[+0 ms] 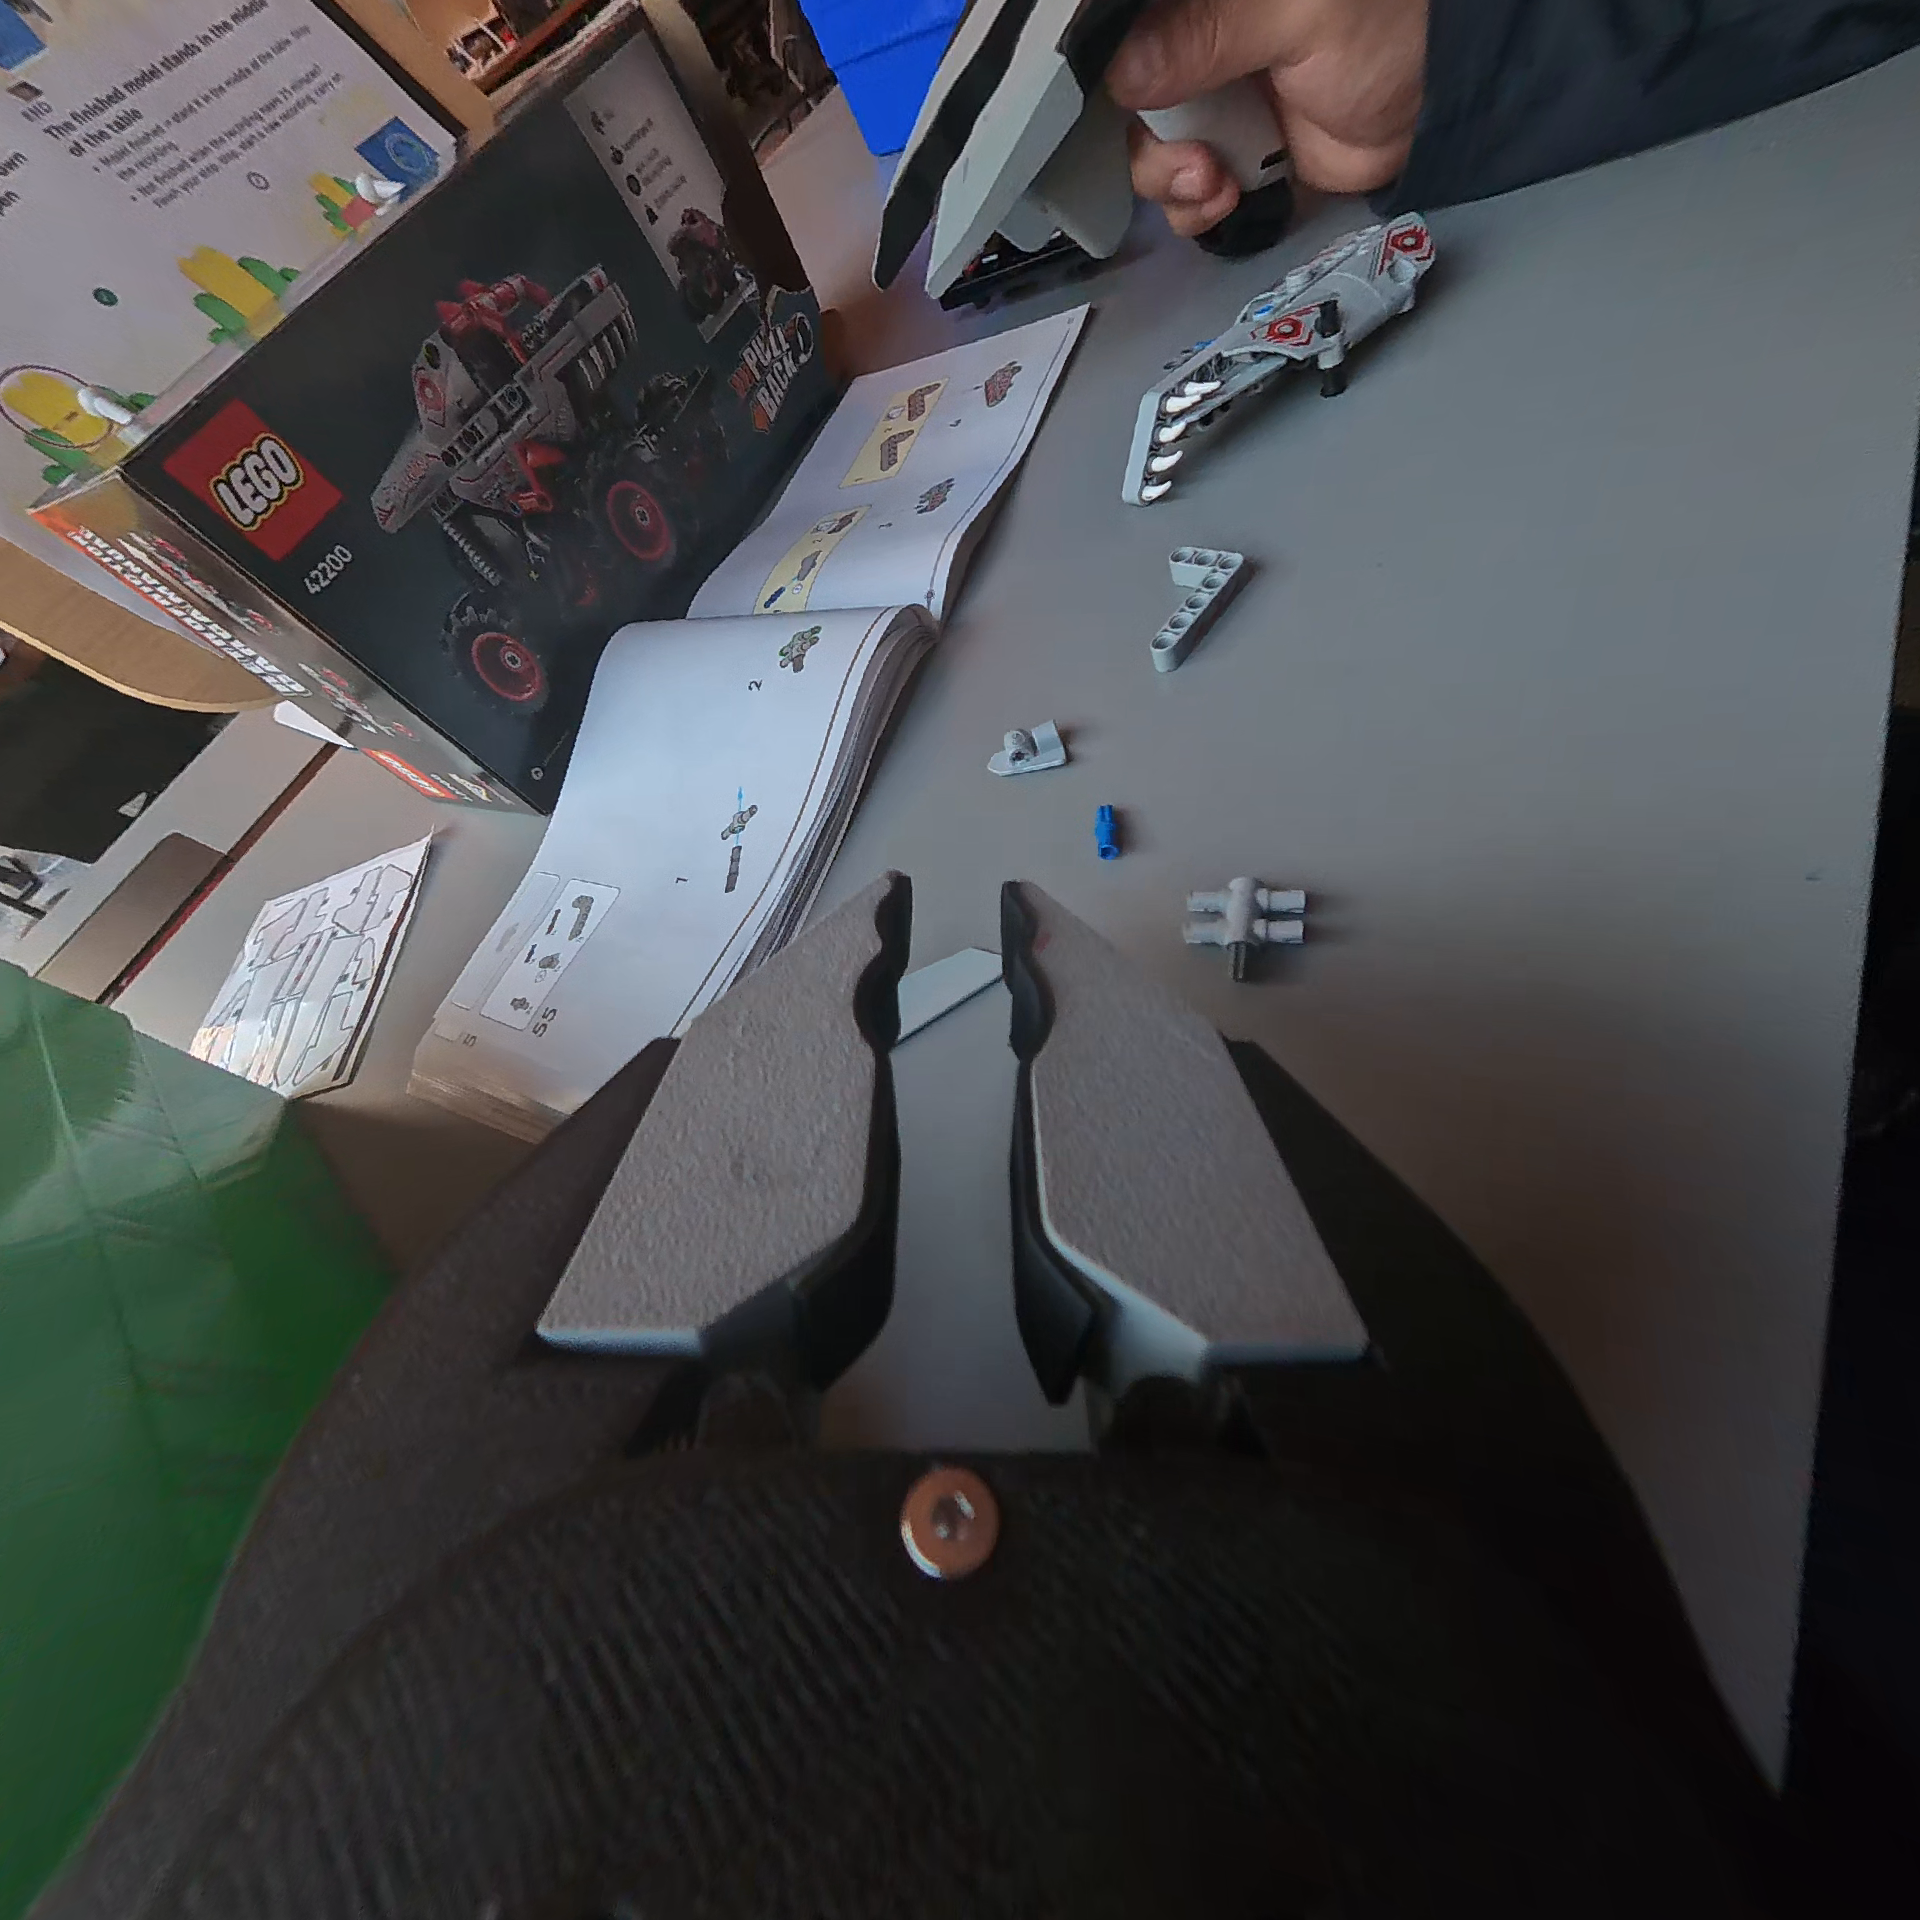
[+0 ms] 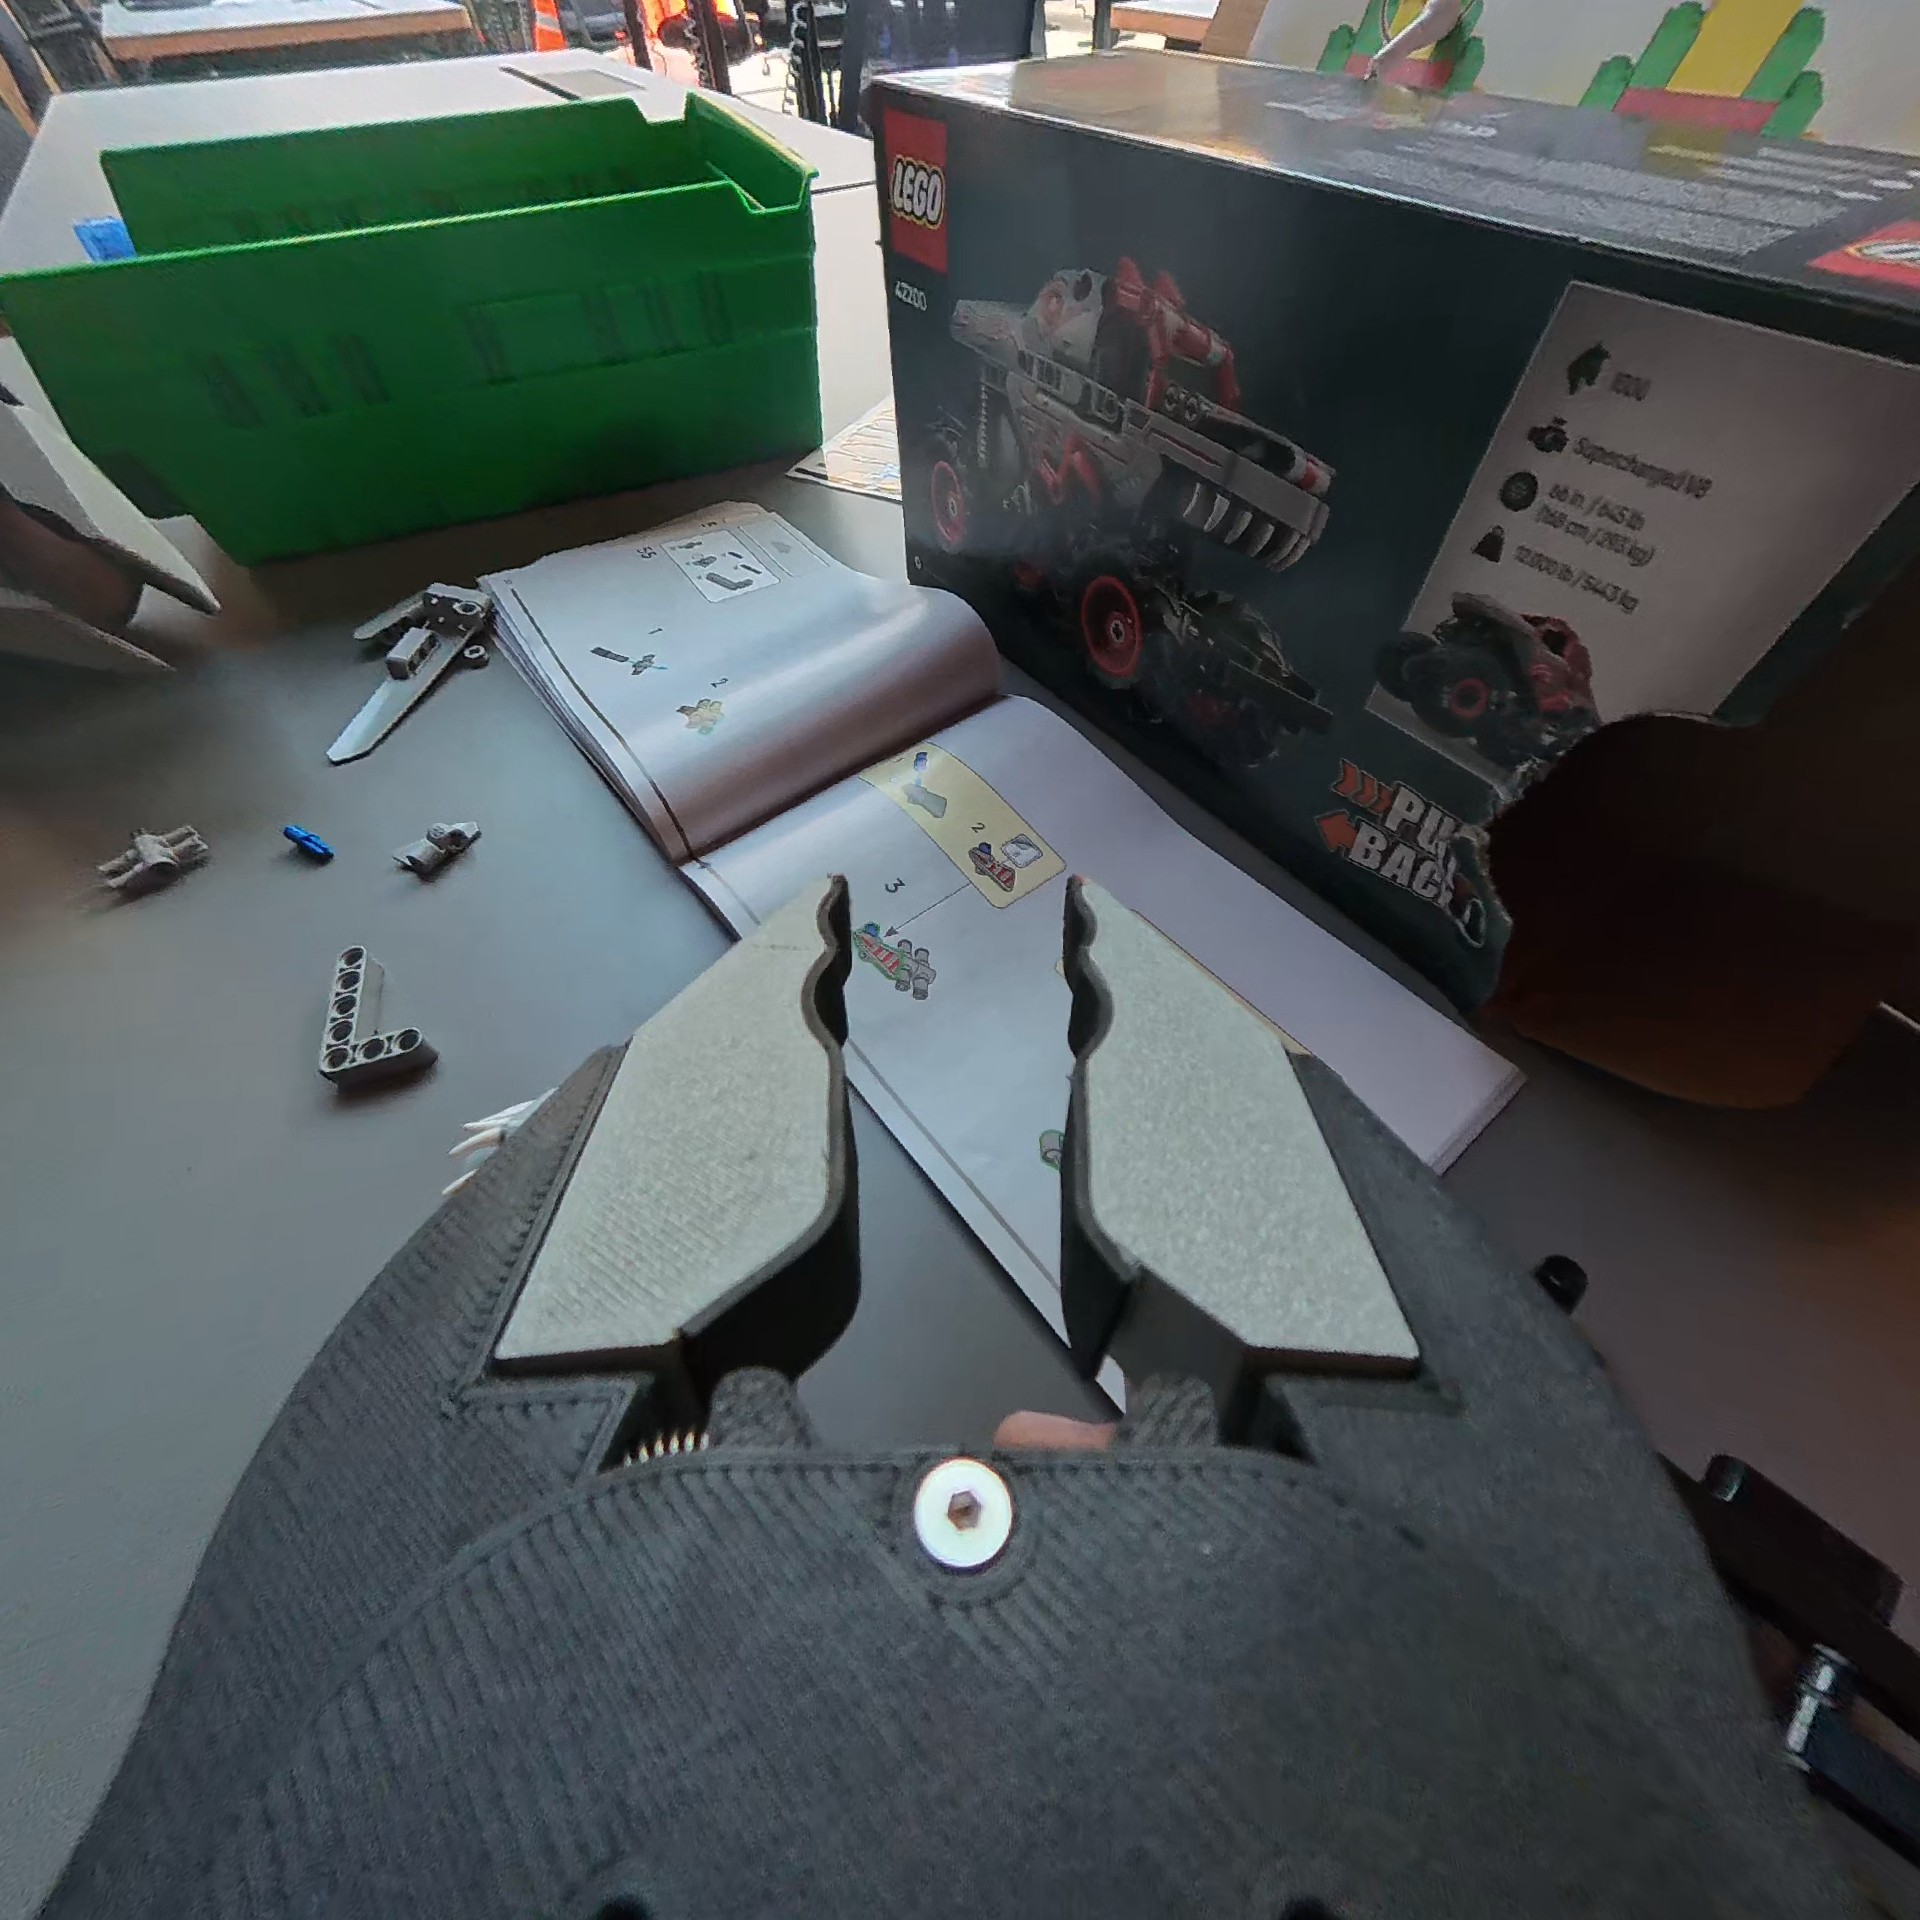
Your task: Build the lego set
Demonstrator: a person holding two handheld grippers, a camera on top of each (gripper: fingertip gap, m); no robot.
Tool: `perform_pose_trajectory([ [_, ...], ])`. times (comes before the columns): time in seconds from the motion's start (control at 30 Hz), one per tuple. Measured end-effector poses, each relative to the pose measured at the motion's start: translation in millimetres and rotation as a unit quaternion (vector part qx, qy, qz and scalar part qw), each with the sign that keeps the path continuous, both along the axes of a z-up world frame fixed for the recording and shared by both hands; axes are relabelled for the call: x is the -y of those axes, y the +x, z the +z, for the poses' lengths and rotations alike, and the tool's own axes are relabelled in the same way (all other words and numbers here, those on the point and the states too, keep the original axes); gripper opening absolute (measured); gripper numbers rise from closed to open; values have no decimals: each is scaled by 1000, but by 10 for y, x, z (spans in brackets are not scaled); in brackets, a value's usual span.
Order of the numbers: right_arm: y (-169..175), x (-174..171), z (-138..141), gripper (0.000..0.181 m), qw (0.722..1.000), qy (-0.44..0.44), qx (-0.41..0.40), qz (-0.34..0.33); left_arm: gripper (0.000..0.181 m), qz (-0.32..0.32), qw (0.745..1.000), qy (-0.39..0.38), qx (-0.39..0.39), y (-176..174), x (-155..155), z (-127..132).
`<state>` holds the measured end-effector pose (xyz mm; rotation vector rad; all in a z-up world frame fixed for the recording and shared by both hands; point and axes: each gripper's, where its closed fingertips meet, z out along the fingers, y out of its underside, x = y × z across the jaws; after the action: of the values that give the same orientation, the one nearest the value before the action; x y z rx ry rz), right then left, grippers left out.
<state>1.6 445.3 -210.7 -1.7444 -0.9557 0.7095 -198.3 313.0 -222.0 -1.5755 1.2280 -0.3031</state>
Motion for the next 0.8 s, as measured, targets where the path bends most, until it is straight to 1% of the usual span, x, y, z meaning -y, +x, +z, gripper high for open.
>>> perform_pose_trajectory([
  [0.23, -52, 46, 14, 39, 1000, -11, -4, 12, 14, 4, 1000, -16, 18, -23, -24, 24],
  [0.53, -47, 51, -35, 39, 1000, -6, 23, 18, 13, -2, 997, -51, 50, -48, -49, 55],
  [0.7, -9, 98, 69, 39, 999, 26, 28, 30, 14, 0, 998, -48, 45, -48, -49, 48],
  [0.8, 40, 122, 104, 40, 997, 50, 46, 21, 13, 1, 998, -24, 55, -58, -25, 111],
])
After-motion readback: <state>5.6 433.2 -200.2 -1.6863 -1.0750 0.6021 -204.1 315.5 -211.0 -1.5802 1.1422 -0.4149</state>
